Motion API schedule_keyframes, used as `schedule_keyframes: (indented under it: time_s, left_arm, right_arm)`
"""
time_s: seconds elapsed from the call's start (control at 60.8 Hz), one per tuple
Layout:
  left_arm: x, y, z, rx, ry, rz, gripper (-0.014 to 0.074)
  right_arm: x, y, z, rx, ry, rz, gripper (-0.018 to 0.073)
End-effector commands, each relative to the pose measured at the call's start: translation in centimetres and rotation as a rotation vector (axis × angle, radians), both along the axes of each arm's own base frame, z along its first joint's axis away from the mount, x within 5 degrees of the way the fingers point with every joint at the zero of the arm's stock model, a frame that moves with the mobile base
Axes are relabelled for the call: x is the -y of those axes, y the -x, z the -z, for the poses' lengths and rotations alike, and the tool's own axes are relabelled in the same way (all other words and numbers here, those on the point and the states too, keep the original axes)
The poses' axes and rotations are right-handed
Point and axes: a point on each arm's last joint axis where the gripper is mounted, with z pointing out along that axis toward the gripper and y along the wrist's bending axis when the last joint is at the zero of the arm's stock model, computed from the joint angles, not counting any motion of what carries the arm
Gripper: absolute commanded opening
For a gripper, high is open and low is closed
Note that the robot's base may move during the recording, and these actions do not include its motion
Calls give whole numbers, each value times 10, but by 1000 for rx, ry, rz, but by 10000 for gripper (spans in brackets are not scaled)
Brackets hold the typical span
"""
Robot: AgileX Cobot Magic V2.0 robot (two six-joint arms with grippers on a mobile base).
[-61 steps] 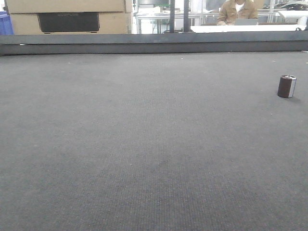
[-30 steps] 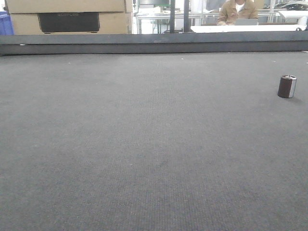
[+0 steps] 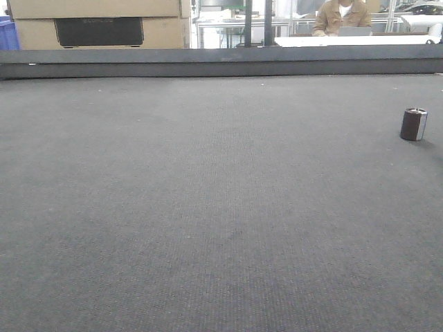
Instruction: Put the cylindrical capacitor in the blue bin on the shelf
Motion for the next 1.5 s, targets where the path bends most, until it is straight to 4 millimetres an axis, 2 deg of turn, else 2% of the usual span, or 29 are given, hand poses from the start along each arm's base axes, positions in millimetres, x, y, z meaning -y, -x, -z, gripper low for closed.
schedule_keyframes:
  time_s: [0.0,0.197,0.444,0.575,0.937,1.364,1.414,1.479]
  left_arm:
    - [1,1,-4,27,4,9,590]
    - [1,1,-4,27,3,8,590]
    - [1,1,-4,26,-2,7,590]
    - [0,1,-4,26,-5,6,590]
    - [0,1,-4,26,-5,6,590]
    - [0,1,-4,26,-5,6,590]
    - [0,1,-4,26,-5,6,590]
    - [0,1,-4,26,-5,6,590]
  right_arm:
    - [1,-14,30,6,14,12,570]
    - [2,-44,79,7,76,-3,570]
    - [0,-76,121,126,122,-45,570]
    - [0,-93,142,108,62,-35,570]
    - [1,-145,165,102,30,-29,570]
    - [2,-175,195,52,29,-31,568]
    - [2,-177,196,51,30,-33,550]
    - [2,-178,195,54,30,-33,480]
